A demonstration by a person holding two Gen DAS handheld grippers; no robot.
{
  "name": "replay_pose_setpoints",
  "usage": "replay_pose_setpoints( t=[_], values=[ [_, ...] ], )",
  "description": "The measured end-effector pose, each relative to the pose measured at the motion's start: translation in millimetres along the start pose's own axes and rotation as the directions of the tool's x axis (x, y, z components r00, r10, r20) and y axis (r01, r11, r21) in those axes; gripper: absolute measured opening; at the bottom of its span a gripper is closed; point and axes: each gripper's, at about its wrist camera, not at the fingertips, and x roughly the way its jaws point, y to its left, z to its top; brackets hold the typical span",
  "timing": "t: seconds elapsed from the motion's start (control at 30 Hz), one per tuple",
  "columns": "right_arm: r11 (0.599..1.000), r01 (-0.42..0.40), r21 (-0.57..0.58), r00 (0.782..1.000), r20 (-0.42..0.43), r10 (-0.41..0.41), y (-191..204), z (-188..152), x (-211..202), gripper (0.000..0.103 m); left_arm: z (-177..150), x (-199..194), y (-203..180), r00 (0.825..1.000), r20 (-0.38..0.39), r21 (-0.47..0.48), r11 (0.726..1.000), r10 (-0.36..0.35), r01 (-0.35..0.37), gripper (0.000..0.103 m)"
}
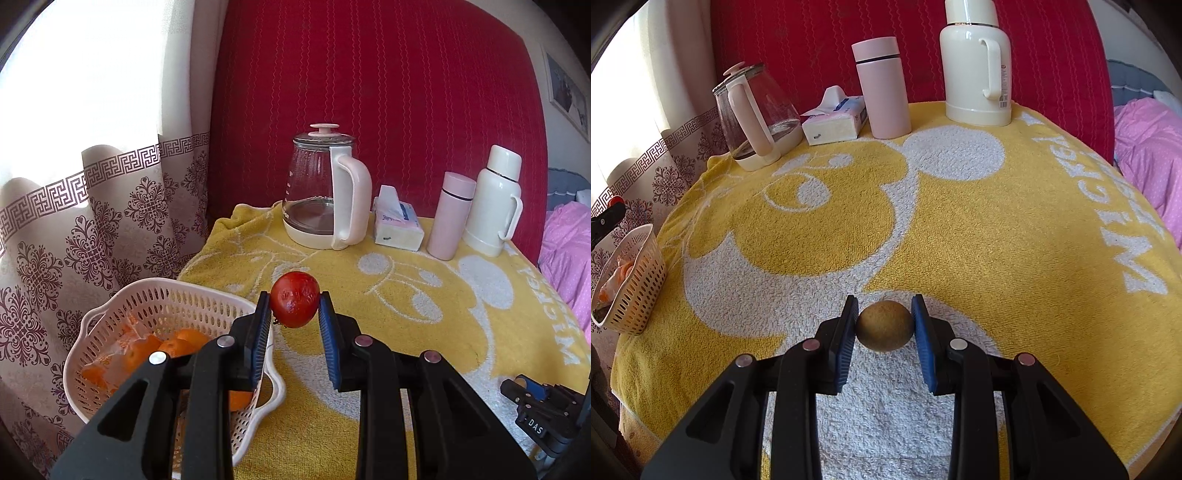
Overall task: Organize fruits
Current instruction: 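Carry the tomato into the basket and open the left tool while the right tool holds the kiwi, then carry the kiwi into the white basket and open the right tool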
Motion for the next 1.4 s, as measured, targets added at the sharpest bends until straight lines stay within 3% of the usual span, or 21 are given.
replay_pose_setpoints(
  t=[0.33, 0.4, 0.43, 0.47, 0.77, 1.07, 1.27, 1.4],
  values=[
    [1.0, 0.0, 0.001, 1.0, 0.0, 0.0, 0.2, -0.3, 0.0, 0.03, 4.2, 7.5, 29.8, 0.999, -0.019, -0.064, 0.997, 0.045, -0.047, 0.028],
    [1.0, 0.0, 0.001, 1.0, 0.0, 0.0, 0.1, -0.2, -0.1, 0.03, 4.1, 9.3, 32.4, 0.998, -0.025, -0.072, 0.996, 0.054, -0.055, 0.044],
    [1.0, 0.0, 0.001, 1.0, 0.0, 0.0, 0.1, -0.2, -0.1, 0.03, 4.2, 9.5, 34.1, 0.998, -0.025, -0.081, 0.995, 0.062, -0.064, 0.067],
    [1.0, 0.0, 0.001, 1.0, 0.0, 0.0, 0.0, 0.0, -0.1, 0.03, 4.5, 8.8, 35.6, 0.998, -0.019, -0.09, 0.994, 0.067, -0.069, 0.079],
    [1.0, -0.005, -0.001, 1.0, 0.004, 0.005, 2.8, -1.0, -1.2, 0.03, 11.5, 1.8, 55.4, 0.996, 0.007, -0.134, 0.988, 0.085, -0.083, 0.08],
    [0.989, -0.138, -0.057, 0.99, -0.001, 0.138, 46.8, 8.2, -15.1, 0.03, 21.6, -8.6, 104.7, 0.992, 0.03, -0.236, 0.965, 0.126, -0.115, 0.08],
    [0.95, -0.279, -0.141, 0.96, -0.028, 0.278, 105.0, 21.8, -28.0, 0.03, 26.5, -15.5, 131.3, 0.988, 0.044, -0.295, 0.947, 0.148, -0.128, 0.08],
    [0.906, -0.378, -0.188, 0.926, -0.064, 0.373, 150.8, 29.9, -32.3, 0.03, 28.2, -18.8, 138.1, 0.988, 0.054, -0.303, 0.945, 0.147, -0.124, 0.081]
  ],
)
